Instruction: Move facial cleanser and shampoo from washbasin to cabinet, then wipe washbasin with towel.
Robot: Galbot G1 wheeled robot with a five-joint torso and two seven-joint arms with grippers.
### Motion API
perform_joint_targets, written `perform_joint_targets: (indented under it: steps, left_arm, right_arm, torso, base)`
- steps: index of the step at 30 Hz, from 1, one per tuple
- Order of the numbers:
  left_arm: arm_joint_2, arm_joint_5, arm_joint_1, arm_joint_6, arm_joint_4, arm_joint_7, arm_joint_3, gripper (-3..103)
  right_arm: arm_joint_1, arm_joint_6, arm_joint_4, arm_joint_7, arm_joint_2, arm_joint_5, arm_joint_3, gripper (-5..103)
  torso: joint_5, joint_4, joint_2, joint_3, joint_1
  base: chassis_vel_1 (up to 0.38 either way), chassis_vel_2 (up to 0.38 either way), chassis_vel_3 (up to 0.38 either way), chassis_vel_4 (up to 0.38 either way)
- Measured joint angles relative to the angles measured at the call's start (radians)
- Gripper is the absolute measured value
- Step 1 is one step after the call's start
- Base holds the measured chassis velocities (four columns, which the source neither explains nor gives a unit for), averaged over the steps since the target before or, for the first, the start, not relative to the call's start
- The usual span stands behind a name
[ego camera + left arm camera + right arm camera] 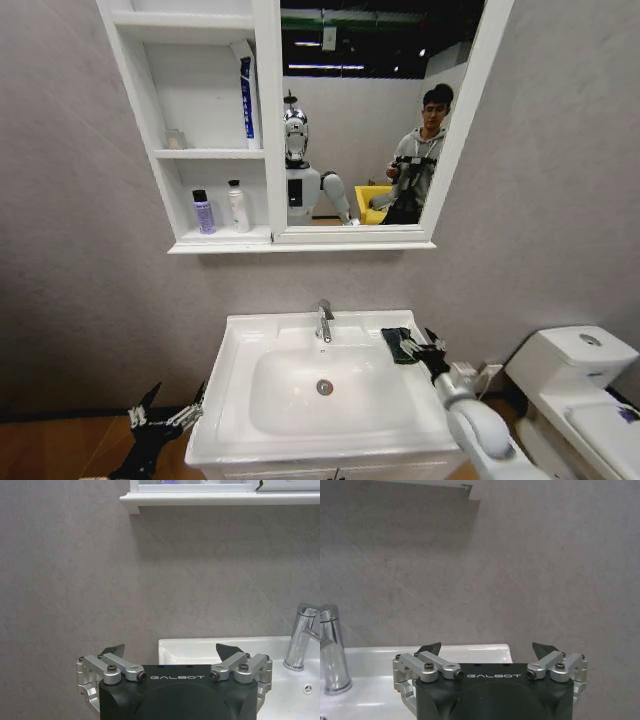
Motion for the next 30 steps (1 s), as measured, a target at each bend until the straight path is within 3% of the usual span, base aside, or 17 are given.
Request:
perform_joint_targets:
  steps: [1,4,6,7,14,19,21,30]
  left_arm:
    - [0.0,0.0,0.0,0.0,0.0,0.0,0.0,100]
    - [0.0,0.0,0.0,0.0,0.0,0.0,0.0,100]
    - [0.0,0.0,0.0,0.0,0.0,0.0,0.0,100]
    - [0.0,0.0,0.0,0.0,0.0,0.0,0.0,100]
    - [0.0,0.0,0.0,0.0,0.0,0.0,0.0,100]
    - [0.0,0.0,0.0,0.0,0.0,0.0,0.0,100]
    - [0.0,0.0,0.0,0.0,0.0,0.0,0.0,100]
    - [0.0,0.0,0.0,0.0,0.0,0.0,0.0,100]
  right_arm:
    - [0.0,0.0,0.0,0.0,0.0,0.0,0.0,99]
    - [-0.261,0.12,0.132,-0.015,0.078,-0.087,0.043,100]
    - [-0.308,0.148,0.156,-0.013,0.093,-0.122,0.033,100]
    - [-0.352,0.166,0.186,-0.005,0.109,-0.157,0.006,100]
    - [-0.499,0.2,0.273,0.015,0.179,-0.255,-0.063,100]
    - [-0.509,0.195,0.29,0.016,0.18,-0.243,-0.068,100]
    - [-0.499,0.141,0.314,0.026,0.173,-0.181,-0.067,100]
    - [-0.472,0.074,0.364,0.023,0.159,-0.158,-0.066,100]
  torso:
    - [0.0,0.0,0.0,0.0,0.0]
    - [-0.0004,-0.0009,0.0,0.0,0.0]
    - [-0.0005,-0.0009,0.0,0.0,0.0]
    - [-0.0003,0.0006,0.0,0.0,-0.001]
    - [-0.0004,-0.0001,0.0,0.0,0.0]
    - [-0.0001,0.0003,0.0,0.0,0.0]
    - [-0.0001,0.0003,0.0,0.0,0.0]
    - [-0.0001,0.0001,0.0,0.0,0.0]
  base:
    - [0.0,0.0,0.0,0.0]
    - [0.0,0.0,0.0,0.0]
    - [0.0,0.0,0.0,0.0]
    - [0.0,0.0,0.0,0.0]
    - [0.0,0.0,0.0,0.0]
    - [0.0,0.0,0.0,0.0]
    - [0.0,0.0,0.0,0.0]
    - [0.0,0.0,0.0,0.0]
